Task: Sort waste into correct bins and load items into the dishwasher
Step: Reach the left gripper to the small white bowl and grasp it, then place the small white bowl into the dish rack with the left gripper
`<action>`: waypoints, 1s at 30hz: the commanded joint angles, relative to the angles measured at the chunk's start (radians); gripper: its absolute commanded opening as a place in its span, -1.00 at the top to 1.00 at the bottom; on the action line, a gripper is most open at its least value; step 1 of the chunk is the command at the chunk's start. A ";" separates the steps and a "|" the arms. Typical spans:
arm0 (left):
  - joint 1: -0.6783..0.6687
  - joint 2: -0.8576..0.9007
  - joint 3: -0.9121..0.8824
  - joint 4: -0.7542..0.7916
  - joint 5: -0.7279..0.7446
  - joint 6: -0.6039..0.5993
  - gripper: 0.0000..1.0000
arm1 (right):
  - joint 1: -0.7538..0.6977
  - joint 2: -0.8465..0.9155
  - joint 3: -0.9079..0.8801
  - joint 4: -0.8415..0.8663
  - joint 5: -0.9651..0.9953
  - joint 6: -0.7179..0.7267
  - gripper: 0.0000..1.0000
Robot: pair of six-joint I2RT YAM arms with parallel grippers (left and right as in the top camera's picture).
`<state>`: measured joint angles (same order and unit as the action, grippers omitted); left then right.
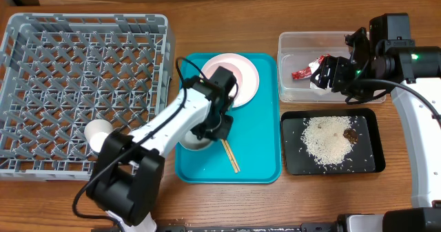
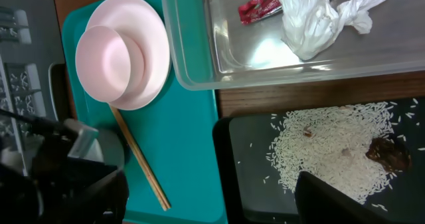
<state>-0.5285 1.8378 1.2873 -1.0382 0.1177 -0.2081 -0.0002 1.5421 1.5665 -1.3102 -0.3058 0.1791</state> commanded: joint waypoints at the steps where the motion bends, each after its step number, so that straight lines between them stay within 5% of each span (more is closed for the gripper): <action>1: 0.042 -0.092 0.095 -0.053 -0.107 -0.031 0.92 | -0.002 -0.006 0.006 -0.001 0.011 -0.005 -0.64; 9: 0.248 -0.233 0.274 -0.109 0.009 0.160 0.92 | -0.002 -0.006 0.006 -0.006 0.018 -0.005 -0.63; 17: 0.657 -0.224 0.338 0.071 0.524 0.432 0.92 | -0.002 -0.006 0.006 -0.007 0.017 -0.005 -0.62; 25: 0.906 -0.071 0.338 0.099 0.939 0.524 0.92 | -0.002 -0.006 0.006 -0.009 0.017 -0.005 -0.62; 30: 0.977 0.037 0.338 0.092 1.064 0.527 0.92 | -0.002 -0.006 0.006 -0.012 0.018 -0.005 -0.62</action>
<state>0.4057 1.8050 1.6119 -0.9398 0.9894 0.2741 -0.0002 1.5421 1.5665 -1.3224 -0.2985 0.1799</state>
